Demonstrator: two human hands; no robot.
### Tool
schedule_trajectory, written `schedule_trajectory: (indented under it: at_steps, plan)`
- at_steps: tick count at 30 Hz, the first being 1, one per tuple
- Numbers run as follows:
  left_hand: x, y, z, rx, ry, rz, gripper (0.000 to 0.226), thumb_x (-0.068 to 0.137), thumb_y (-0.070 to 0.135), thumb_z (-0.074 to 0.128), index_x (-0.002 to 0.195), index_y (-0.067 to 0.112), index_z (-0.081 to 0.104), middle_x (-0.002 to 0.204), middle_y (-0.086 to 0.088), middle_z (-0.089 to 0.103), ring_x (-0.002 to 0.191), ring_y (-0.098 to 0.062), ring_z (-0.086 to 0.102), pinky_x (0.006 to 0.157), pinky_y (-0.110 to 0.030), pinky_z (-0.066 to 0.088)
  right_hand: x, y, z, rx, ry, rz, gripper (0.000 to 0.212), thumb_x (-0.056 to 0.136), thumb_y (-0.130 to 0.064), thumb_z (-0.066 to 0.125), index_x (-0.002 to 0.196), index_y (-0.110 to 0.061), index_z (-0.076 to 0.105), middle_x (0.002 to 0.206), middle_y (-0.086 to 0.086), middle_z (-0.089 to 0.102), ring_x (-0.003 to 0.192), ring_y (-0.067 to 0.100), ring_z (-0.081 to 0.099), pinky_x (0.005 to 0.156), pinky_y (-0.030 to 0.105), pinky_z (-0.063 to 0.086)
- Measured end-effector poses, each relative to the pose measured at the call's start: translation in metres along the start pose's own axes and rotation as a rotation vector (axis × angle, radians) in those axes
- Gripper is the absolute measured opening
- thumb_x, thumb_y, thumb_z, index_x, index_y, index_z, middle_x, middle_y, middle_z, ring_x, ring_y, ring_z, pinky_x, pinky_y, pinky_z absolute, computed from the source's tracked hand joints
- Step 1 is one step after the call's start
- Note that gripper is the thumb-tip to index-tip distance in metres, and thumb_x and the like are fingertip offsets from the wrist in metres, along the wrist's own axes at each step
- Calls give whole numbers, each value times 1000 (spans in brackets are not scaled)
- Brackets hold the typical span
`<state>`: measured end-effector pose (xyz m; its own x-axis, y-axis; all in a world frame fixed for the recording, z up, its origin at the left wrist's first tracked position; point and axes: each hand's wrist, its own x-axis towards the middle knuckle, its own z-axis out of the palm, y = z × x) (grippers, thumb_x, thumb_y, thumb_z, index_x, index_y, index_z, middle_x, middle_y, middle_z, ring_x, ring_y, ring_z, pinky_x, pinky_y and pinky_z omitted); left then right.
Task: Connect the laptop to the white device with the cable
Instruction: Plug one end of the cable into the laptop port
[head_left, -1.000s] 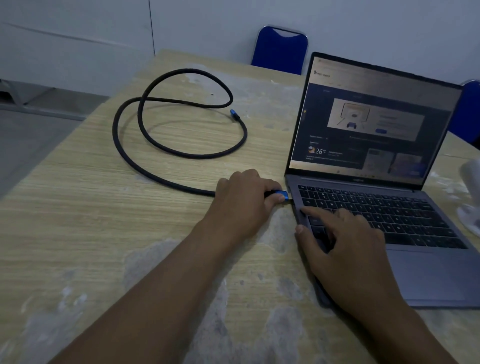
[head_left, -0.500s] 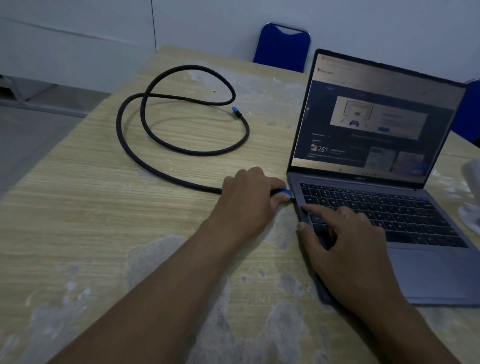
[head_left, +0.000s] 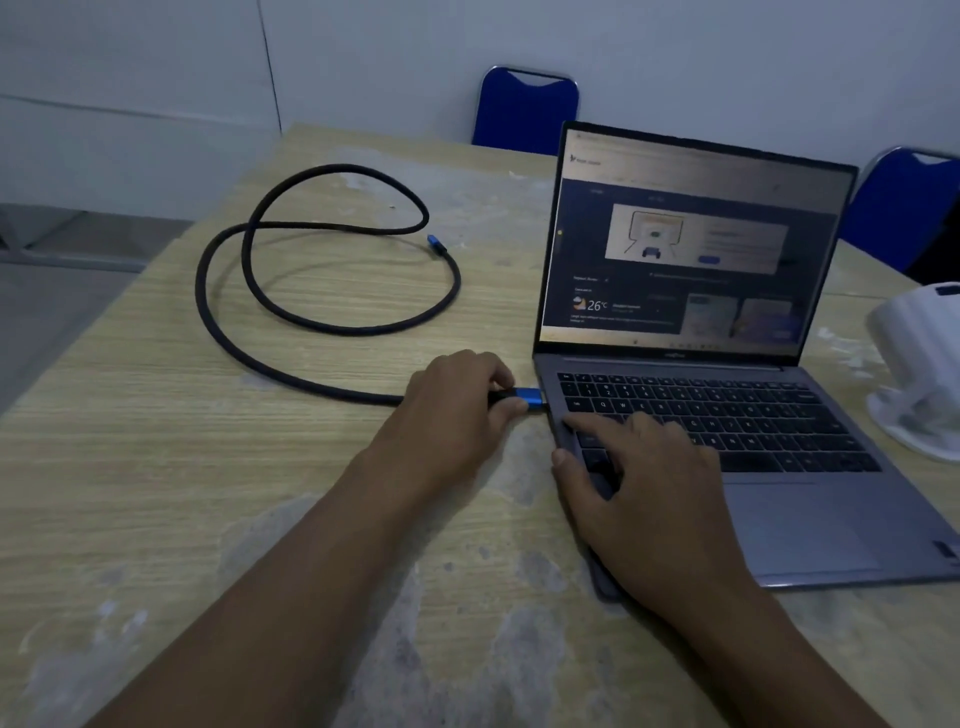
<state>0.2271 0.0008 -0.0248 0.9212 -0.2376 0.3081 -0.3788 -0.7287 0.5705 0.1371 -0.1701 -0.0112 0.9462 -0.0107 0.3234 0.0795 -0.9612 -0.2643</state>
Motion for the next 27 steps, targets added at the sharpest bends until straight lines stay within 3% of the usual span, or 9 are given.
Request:
schedule_trajectory:
  at_steps: [6, 15, 20, 27]
  plan:
    - [-1, -4, -1, -56, 41, -20, 18, 83, 40, 73, 97, 28, 74, 84, 11, 63, 75, 4, 54, 64, -9, 35, -2, 0, 0, -69, -6, 34, 49, 90, -62, 45, 134, -43, 58, 86, -11, 45, 88, 14, 45, 79, 35, 33]
    - [-2, 2, -2, -41, 55, 3, 17, 85, 35, 72, 99, 27, 78, 84, 7, 67, 76, -2, 59, 66, -17, 43, -5, 1, 3, -39, 7, 21, 48, 90, -61, 41, 133, -47, 58, 81, -11, 39, 81, 12, 37, 74, 33, 27]
    - [-4, 5, -2, -42, 78, 3, 19, 84, 33, 73, 100, 24, 78, 86, 7, 68, 76, 0, 58, 65, -7, 36, -4, 1, 3, -20, -2, 29, 48, 91, -61, 40, 134, -47, 57, 82, -11, 39, 82, 12, 38, 76, 33, 30]
    - [-3, 5, -1, -34, 67, 8, 22, 87, 32, 71, 106, 23, 77, 93, 5, 69, 82, -4, 59, 69, -7, 37, -5, 1, 4, -24, -16, 31, 48, 92, -59, 37, 135, -48, 55, 81, -12, 36, 82, 11, 36, 76, 32, 28]
